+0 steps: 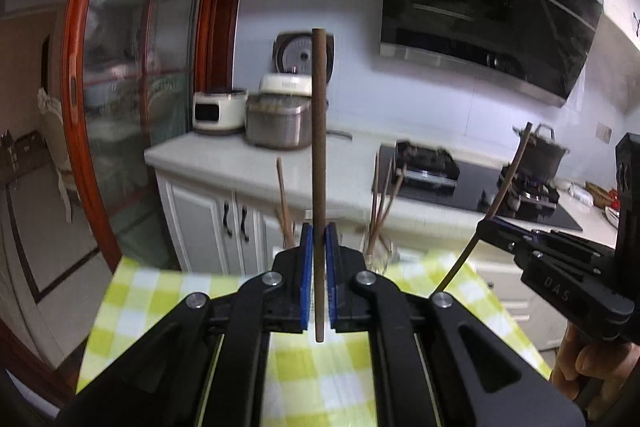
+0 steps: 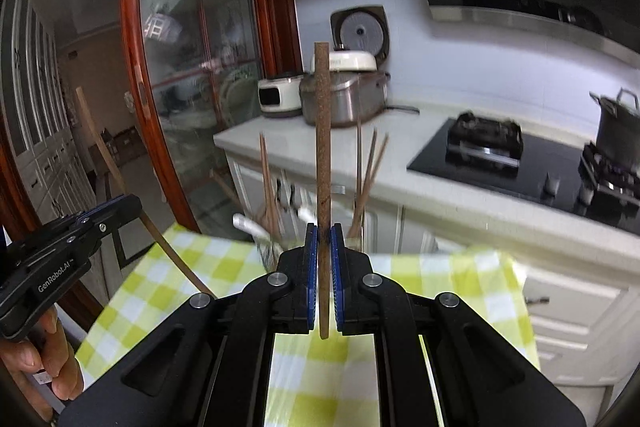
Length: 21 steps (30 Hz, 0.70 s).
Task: Organize utensils
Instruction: 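Lower the chopsticks into the wire rack and open both tools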
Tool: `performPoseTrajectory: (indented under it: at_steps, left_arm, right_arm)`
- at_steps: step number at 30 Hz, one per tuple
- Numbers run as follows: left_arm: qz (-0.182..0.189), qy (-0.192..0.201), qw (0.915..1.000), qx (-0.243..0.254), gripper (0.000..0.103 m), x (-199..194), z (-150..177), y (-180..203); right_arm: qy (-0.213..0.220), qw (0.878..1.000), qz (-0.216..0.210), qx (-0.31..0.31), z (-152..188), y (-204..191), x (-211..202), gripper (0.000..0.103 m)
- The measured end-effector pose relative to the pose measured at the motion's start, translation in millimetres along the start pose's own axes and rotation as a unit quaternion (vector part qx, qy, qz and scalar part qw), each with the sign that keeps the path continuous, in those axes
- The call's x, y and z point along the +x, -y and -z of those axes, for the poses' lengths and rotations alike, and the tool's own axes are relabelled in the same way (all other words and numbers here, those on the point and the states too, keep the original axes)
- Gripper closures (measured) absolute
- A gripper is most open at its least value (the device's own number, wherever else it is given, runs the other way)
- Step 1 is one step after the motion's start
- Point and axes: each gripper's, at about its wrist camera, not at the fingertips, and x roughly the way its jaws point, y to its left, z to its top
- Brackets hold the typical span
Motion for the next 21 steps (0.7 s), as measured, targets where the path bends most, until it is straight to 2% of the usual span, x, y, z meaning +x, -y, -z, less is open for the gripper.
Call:
performPoseTrajectory:
  at_steps: [5,10,16,21]
  left_arm:
    - [-0.001,0.034,0.9994,0.002,0.096,9,-37,4]
    - [-0.001,0.049,0.9988,0.012,0.096,30,-62,13]
    - [-0.005,0.040,0.9992,0.002,0.096,67,-72,9]
    - [-0.011,0.032,0.9994,-0.013,0.096,95,-67,1]
  right_arm:
    - [0.026,1.000,0.002,-0.006,-39,3,6,0.095]
    - [0.037,0.999,0.002,-0.009,-64,6,21,0.095]
    - [0.036,0.999,-0.006,-0.003,-77,10,50,0.095]
    - [0.024,1.000,-0.012,0.008,-74,14,80,0.095]
